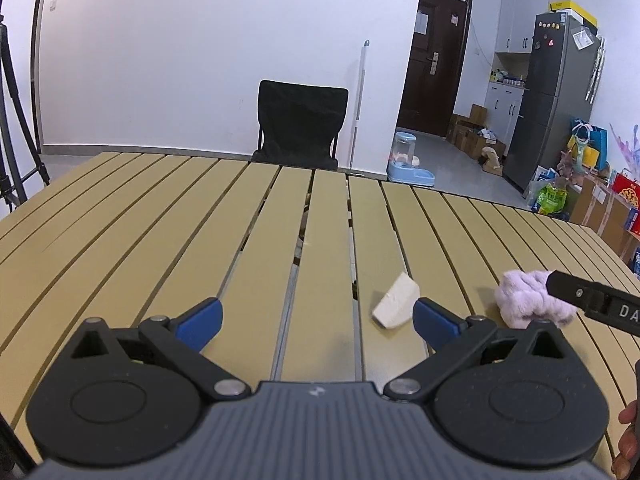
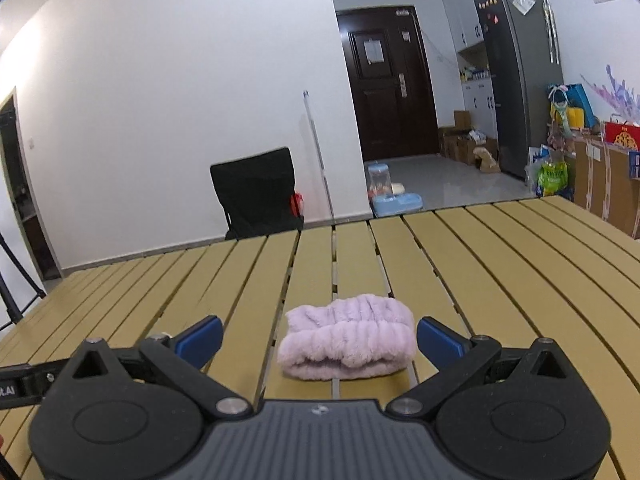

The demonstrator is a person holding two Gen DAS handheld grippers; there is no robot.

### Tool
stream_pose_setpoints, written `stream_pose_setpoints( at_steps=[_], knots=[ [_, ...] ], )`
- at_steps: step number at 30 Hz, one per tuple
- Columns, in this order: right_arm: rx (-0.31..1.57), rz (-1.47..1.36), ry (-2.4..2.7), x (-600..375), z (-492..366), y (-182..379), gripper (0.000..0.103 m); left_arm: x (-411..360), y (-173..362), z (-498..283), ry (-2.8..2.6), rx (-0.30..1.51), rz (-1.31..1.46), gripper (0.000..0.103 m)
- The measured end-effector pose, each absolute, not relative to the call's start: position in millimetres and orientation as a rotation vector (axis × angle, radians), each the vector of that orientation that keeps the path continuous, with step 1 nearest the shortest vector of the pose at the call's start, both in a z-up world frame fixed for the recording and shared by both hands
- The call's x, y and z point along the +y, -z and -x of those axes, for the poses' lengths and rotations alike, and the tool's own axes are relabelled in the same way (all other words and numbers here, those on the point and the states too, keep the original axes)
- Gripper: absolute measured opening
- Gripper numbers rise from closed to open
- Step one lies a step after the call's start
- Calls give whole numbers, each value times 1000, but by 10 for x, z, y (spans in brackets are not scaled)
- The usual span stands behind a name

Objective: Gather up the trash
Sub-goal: 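Grasp the pink fuzzy headband with the right tool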

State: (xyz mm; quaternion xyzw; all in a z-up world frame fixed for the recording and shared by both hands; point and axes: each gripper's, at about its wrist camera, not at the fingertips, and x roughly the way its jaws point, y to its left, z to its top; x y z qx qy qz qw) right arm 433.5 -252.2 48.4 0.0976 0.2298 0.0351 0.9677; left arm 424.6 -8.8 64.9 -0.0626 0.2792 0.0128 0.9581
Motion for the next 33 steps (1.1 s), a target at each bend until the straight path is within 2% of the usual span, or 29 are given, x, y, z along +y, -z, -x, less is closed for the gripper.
stream_pose_setpoints(
  at_steps=[16, 22, 26, 31, 33],
  knots=[
    [617, -134, 0, -2363, -5022, -195, 102, -248, -495, -4643, -13, 596, 102, 103],
    [626, -163, 23, -2435, -5095, -141, 91, -281, -474, -4673, 5, 600, 90, 103],
    [611, -177, 20, -2483, -5059, -143, 76, -321, -488, -4707, 9, 597, 88, 103],
    [565, -309, 4, -2744, -4944, -159, 50, -367, -468, -4682, 9, 605, 96, 103],
    [533, -409, -34, -2909, -4875, -147, 28, -370, -427, -4681, 8, 620, 110, 103]
  ],
)
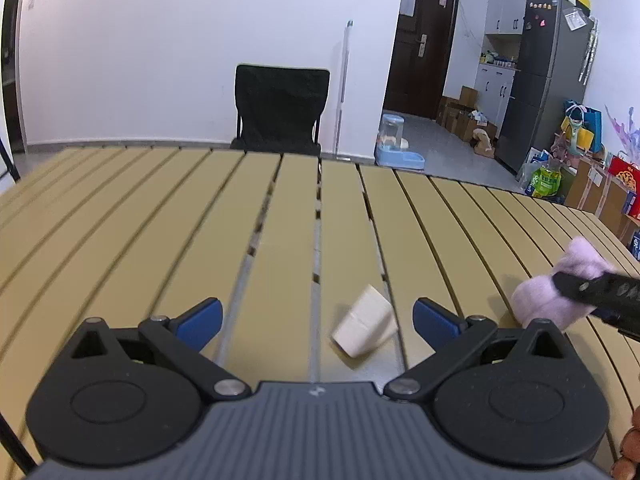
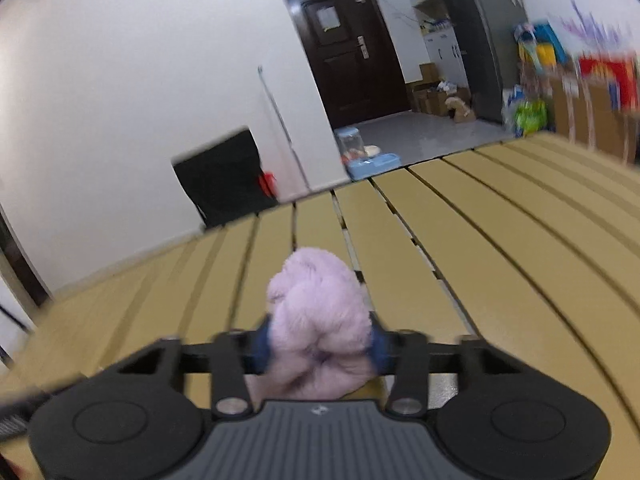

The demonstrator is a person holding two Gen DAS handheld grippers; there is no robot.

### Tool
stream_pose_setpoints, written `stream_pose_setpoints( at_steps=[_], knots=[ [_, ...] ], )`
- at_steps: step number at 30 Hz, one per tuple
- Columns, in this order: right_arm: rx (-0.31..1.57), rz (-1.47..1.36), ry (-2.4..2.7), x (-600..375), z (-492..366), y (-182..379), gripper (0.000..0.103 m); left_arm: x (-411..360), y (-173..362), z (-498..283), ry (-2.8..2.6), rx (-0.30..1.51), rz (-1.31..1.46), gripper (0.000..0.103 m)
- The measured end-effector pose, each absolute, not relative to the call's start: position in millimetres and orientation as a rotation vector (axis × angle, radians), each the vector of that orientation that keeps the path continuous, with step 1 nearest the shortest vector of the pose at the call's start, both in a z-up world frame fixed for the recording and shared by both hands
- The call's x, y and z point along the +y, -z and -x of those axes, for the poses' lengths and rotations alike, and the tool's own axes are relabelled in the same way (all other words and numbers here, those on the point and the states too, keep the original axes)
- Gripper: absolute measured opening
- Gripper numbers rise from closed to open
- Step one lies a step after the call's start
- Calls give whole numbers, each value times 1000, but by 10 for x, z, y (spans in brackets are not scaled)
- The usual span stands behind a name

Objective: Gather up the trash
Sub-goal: 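Grasp the pink fuzzy headband with the right tool, then grasp the white paper scrap with the left tool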

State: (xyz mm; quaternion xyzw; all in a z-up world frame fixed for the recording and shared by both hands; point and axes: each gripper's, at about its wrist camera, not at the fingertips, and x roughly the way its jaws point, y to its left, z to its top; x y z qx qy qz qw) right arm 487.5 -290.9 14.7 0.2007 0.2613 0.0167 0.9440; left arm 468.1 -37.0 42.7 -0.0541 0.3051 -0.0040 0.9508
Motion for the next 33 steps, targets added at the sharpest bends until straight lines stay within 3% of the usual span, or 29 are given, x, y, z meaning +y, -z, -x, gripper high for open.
stream_pose_setpoints(
  at_steps=[10, 13, 17, 20, 33],
  knots=[
    [372, -502, -11, -3334, -4533, -274, 23, -774, -402, -4878, -30, 644, -6, 101],
    [345, -494, -12, -3375, -4467, -316, 23, -891, -362, -4940, -39, 663, -45, 86],
    [343, -488, -24, -3377, -4454, -328, 23, -929, -307, -5021, -23, 717, -23, 37],
    [338, -475, -34, -3358, -4460, -340, 23, -897, -302, -5025, -24, 710, -8, 27],
    [344, -432, -97, -3368, -4360, -362, 23, -961, -534, -4616, -6, 621, -11, 26]
  ],
)
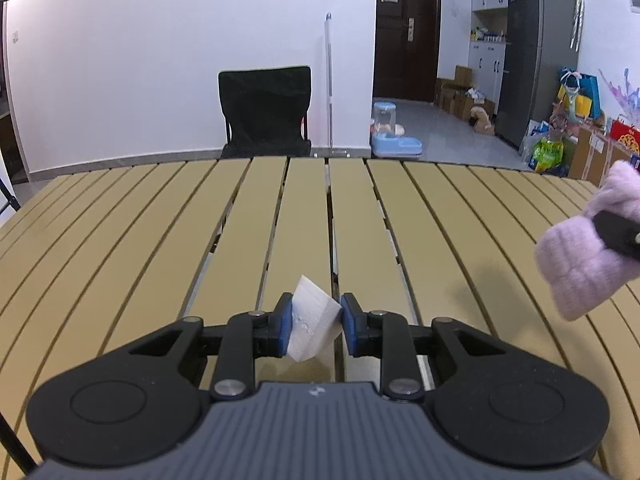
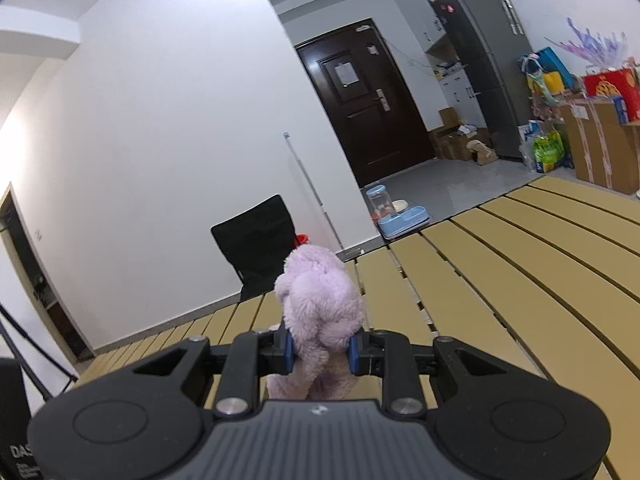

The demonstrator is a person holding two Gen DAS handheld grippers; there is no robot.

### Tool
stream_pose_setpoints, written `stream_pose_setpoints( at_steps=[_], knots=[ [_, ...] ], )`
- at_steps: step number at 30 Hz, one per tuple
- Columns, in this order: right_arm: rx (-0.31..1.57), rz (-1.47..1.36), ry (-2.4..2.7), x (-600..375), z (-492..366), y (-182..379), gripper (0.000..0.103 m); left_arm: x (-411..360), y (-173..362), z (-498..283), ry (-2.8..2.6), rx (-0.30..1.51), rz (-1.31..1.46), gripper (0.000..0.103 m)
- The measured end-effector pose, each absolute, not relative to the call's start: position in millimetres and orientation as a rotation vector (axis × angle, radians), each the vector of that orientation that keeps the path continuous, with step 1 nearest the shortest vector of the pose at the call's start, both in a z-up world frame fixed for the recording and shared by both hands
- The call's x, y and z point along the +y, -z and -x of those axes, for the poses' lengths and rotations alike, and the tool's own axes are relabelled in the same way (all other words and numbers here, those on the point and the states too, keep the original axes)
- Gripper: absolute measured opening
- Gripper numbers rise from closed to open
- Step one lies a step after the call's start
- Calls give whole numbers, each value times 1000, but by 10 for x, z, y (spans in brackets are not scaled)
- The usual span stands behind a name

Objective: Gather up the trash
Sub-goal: 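Grasp the white paper scrap with the left tool, then carry the white paper and pink headband down toward the black bin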

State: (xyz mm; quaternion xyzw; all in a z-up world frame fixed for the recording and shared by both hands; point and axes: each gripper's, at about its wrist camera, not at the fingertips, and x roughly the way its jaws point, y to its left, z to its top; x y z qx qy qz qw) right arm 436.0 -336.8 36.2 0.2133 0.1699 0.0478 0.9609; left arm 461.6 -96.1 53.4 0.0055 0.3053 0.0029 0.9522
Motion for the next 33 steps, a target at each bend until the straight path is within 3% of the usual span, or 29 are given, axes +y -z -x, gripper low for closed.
stream_pose_setpoints(
  at_steps=[16, 33],
  knots=[
    [337, -348, -111, -3161, -3330, -559, 23, -823, -1016, -3435, 79, 517, 22, 26],
    [380, -272, -61, -2938, -2041, -589, 23, -694, -1085, -2438, 170, 497, 28, 26]
  ],
)
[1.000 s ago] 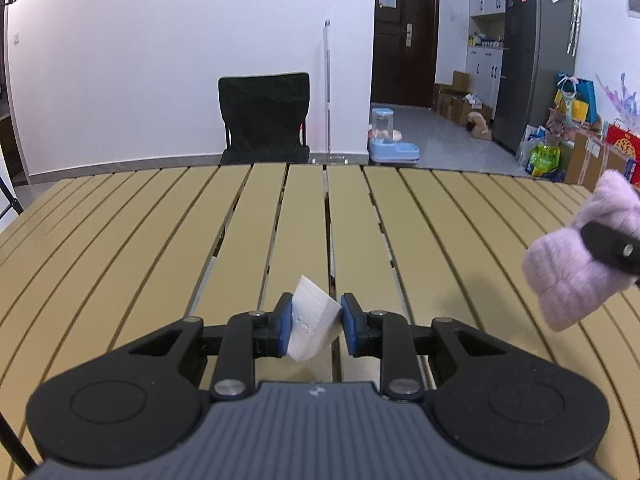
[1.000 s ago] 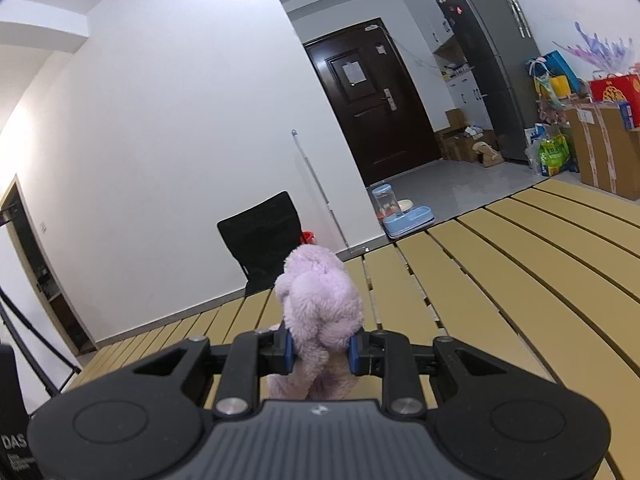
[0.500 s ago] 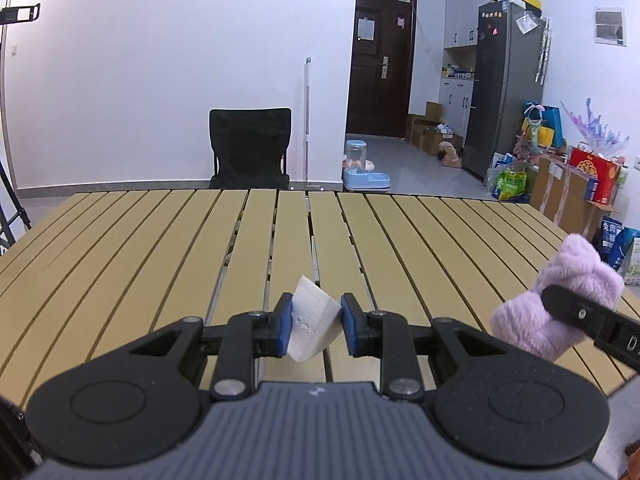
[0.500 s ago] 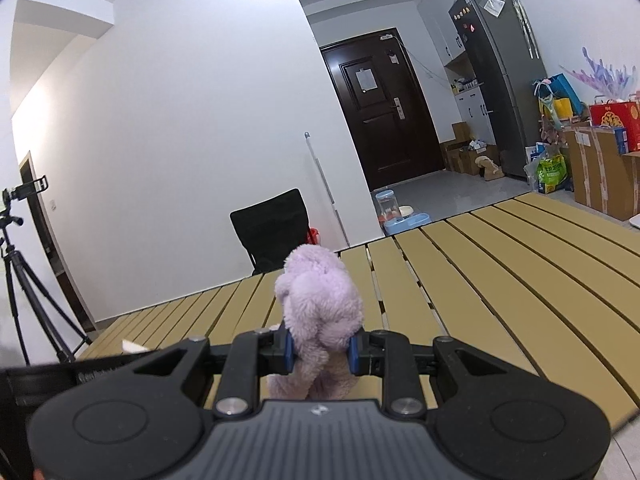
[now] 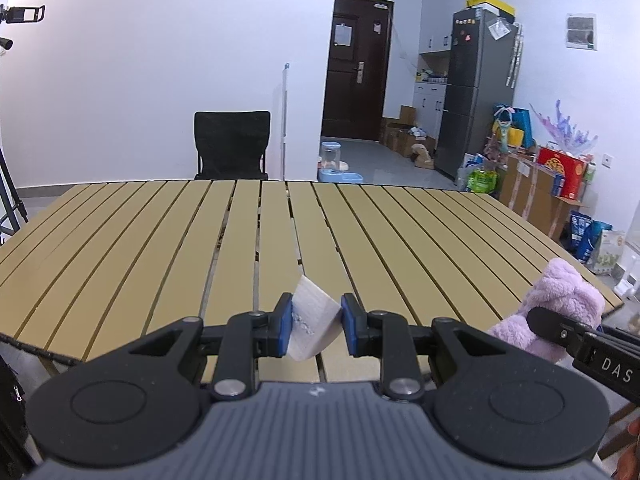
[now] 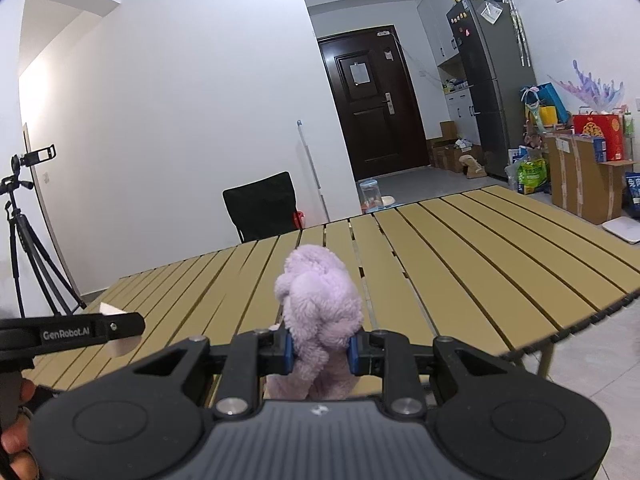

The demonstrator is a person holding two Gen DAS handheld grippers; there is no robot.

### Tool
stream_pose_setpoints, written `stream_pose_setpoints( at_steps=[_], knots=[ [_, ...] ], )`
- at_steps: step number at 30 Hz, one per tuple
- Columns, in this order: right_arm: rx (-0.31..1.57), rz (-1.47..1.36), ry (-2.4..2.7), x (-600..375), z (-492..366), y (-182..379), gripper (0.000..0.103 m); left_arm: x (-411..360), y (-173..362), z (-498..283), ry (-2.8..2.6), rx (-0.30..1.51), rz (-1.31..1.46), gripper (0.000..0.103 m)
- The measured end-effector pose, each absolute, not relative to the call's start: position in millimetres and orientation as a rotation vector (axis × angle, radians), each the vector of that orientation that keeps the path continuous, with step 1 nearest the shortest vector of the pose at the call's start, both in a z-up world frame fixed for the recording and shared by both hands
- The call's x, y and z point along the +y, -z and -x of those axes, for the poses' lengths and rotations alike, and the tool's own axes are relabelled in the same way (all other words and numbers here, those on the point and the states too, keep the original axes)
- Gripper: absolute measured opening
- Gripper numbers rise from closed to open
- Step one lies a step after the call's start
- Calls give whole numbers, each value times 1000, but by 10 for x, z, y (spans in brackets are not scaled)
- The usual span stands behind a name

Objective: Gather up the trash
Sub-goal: 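Carry the white paper and pink headband down toward the black bin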

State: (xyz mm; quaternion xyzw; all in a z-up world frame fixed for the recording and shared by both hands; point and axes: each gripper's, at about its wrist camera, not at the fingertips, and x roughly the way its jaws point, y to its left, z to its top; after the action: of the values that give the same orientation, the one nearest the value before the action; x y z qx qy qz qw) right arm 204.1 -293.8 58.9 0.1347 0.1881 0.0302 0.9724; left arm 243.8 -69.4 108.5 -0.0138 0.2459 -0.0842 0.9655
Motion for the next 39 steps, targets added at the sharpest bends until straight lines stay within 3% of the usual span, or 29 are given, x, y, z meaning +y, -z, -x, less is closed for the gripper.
stream_pose_setpoints(
  at_steps=[21, 39],
  knots=[
    [467, -245, -116, -2659, -1166, -265, 23, -342, -844, -1431, 146, 512, 17, 26],
    [636, -166, -162, -2443, -949, 241, 23, -24, -191, -1002, 63, 646, 28, 26]
  ],
)
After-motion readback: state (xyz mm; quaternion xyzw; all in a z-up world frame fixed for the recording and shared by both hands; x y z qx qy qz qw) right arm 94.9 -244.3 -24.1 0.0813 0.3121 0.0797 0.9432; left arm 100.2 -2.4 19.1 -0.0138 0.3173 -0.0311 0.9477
